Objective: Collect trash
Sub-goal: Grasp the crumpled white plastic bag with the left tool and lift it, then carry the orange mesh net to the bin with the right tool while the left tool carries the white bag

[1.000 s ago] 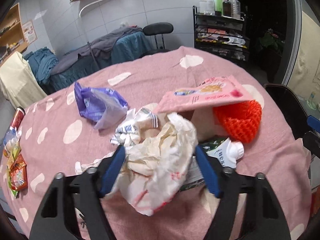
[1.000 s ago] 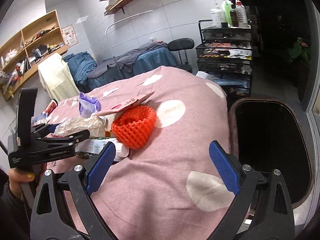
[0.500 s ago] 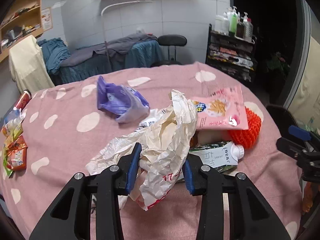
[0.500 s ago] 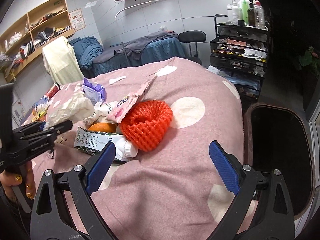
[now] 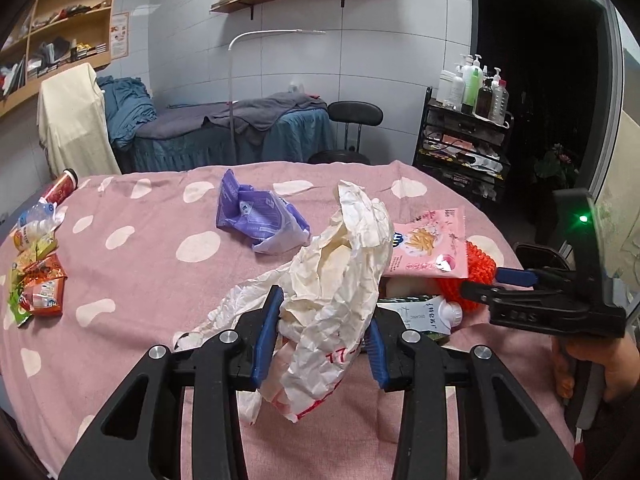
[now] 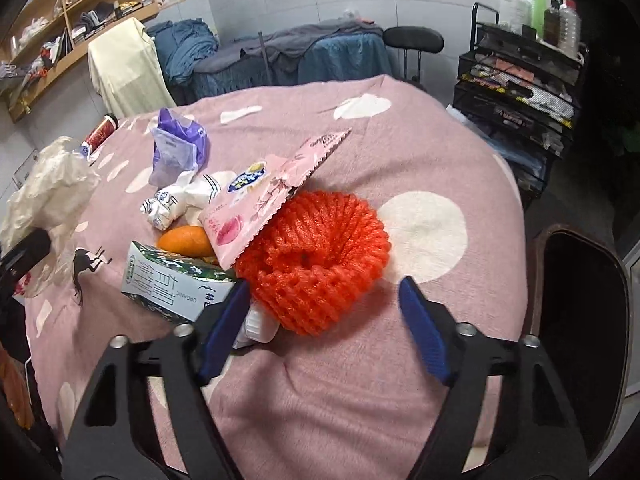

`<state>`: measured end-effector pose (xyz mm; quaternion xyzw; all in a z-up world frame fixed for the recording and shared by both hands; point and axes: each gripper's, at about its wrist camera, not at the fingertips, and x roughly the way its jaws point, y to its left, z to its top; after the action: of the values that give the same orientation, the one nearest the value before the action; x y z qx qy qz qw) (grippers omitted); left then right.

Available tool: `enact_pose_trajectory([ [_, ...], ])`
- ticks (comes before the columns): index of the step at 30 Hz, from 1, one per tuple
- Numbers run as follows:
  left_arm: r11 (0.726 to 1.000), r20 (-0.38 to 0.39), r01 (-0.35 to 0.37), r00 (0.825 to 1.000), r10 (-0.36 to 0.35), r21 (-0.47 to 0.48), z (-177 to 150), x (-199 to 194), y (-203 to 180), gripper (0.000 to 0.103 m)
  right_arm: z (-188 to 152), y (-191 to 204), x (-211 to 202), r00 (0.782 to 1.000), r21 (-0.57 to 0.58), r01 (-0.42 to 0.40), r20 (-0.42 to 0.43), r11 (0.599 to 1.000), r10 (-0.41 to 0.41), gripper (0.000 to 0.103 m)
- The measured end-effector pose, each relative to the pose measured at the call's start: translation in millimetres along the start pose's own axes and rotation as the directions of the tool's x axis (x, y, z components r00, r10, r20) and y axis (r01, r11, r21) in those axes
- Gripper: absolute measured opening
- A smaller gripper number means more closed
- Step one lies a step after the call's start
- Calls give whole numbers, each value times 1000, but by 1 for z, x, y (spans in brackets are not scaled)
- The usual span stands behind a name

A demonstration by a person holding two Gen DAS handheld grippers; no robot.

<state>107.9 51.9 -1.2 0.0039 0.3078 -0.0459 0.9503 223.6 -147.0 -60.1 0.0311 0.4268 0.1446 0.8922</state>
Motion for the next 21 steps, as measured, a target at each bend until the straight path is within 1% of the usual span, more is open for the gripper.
enact_pose_trajectory([
  [2,1000,6,4,1000,-4,3,-1,-1,-3,38,0,-4,7,999,14,-24,-26,1000,24,39],
  [4,1000,13,3,1000,-3,9,-1,-3,-6,38,-1,-7,8,999,34,-35,-25,999,36,28],
  [5,1000,15,3,1000,-3,13,-2,-4,-7,38,-2,-9,7,999,44,-41,-17,998,42,26],
  [9,1000,27,8,1000,-9,25,-1,-8,-13,38,-5,-15,-4,999,82,-32,30,996,29,21],
  [12,999,39,14,999,-15,29,-1,-11,-16,38,-10,-19,-17,998,99,0,70,995,-7,21],
  [16,998,53,35,998,-37,42,2,-17,-27,38,-21,-23,-40,987,101,73,134,992,-86,21],
  [21,994,65,74,995,-80,83,4,-21,-47,38,-35,-40,-66,976,137,104,176,985,-128,21],
])
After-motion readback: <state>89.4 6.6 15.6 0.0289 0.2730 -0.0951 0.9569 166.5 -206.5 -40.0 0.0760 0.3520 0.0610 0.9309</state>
